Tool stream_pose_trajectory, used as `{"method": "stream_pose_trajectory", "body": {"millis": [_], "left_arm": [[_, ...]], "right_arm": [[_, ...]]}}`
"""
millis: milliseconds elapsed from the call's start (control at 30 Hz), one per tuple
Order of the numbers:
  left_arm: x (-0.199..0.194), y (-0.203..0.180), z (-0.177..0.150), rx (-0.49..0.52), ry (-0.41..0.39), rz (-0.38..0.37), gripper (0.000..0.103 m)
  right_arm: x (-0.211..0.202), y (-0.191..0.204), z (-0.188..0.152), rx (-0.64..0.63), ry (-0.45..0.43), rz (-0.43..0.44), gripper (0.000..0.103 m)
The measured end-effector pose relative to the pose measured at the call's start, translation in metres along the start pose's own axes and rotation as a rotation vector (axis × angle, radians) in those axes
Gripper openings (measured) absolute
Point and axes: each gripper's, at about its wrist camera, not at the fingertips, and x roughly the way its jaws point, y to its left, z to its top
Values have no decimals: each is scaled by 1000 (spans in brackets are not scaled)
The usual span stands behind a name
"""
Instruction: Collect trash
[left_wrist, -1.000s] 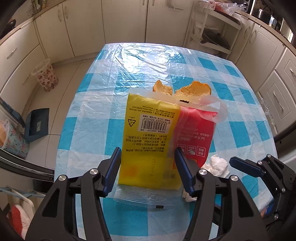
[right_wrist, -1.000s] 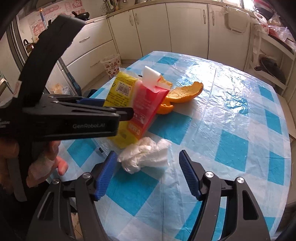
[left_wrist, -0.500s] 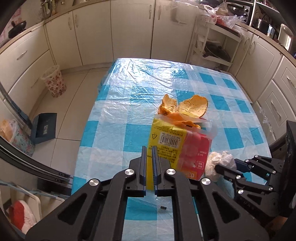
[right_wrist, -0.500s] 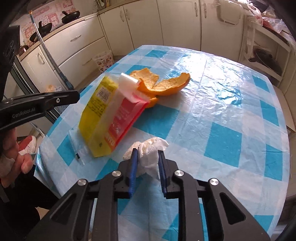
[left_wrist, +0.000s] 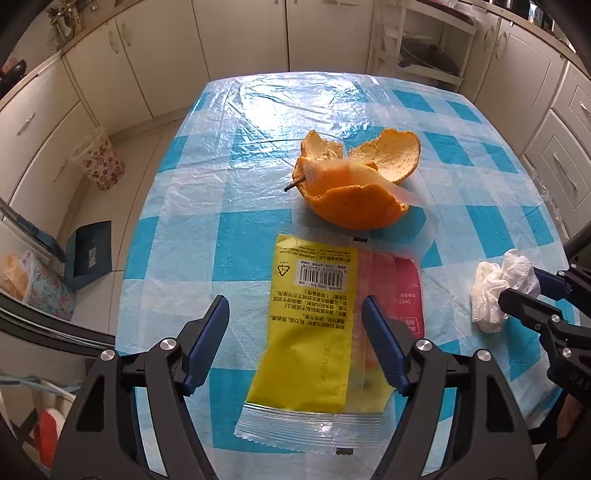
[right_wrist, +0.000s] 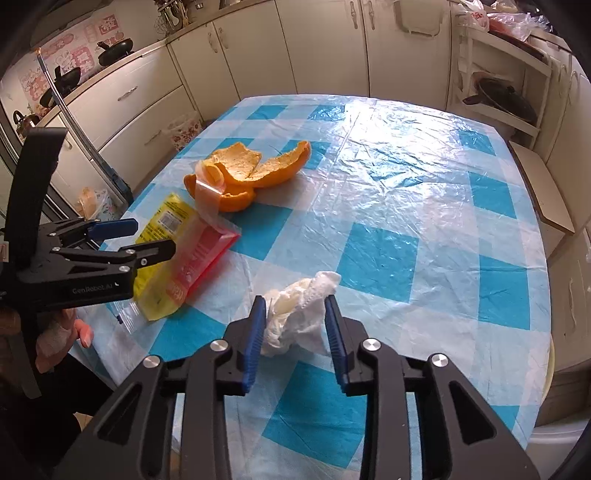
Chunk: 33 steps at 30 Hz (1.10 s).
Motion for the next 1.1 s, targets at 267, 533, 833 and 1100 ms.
{"method": "stream_pose_trajectory", "body": {"millis": [267, 533, 833, 1100], "left_arm": [[-11, -3, -5, 8, 2, -27, 5], [-33, 14, -2, -48, -36, -106, 4], [-73, 25, 0, -82, -153, -233, 4], [-111, 45, 4, -153, -292, -316, 4]], "right_arm": [[8, 4, -2, -29, 24, -20, 38], [6, 1, -3, -29, 19, -27, 22], [-3, -3, -1, -27, -8, -47, 10], [-33, -33, -4, 44, -80, -71, 8]]}}
